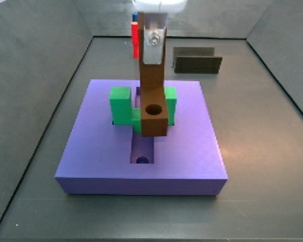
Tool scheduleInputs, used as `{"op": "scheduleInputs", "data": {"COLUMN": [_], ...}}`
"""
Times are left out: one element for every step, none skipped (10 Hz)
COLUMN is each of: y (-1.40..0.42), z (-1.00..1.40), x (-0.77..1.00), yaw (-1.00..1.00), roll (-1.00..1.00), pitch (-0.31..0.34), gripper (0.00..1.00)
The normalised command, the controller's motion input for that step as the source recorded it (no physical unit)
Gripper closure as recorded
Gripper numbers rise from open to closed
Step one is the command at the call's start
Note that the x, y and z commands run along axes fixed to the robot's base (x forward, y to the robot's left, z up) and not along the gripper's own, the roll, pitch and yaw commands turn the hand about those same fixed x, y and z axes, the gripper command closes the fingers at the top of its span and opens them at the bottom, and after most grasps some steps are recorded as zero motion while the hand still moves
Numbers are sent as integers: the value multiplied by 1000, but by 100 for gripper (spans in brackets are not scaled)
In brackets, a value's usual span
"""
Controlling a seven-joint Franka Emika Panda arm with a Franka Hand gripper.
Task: Pick up the brown object. Move up. Move to above the board. Insert the brown object.
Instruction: Insert the brown object.
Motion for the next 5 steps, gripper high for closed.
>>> {"op": "scheduleInputs", "data": {"y": [60, 171, 149, 23, 0], "z": [-251, -154, -9, 0, 0], "x": [0, -40, -160, -157, -94], "yaw": [0, -17, -46, 0, 0], "roll": [26, 0, -1, -21, 0], "pitch": [-49, 0, -13, -70, -47], "gripper": [100, 100, 100, 100, 100]}}
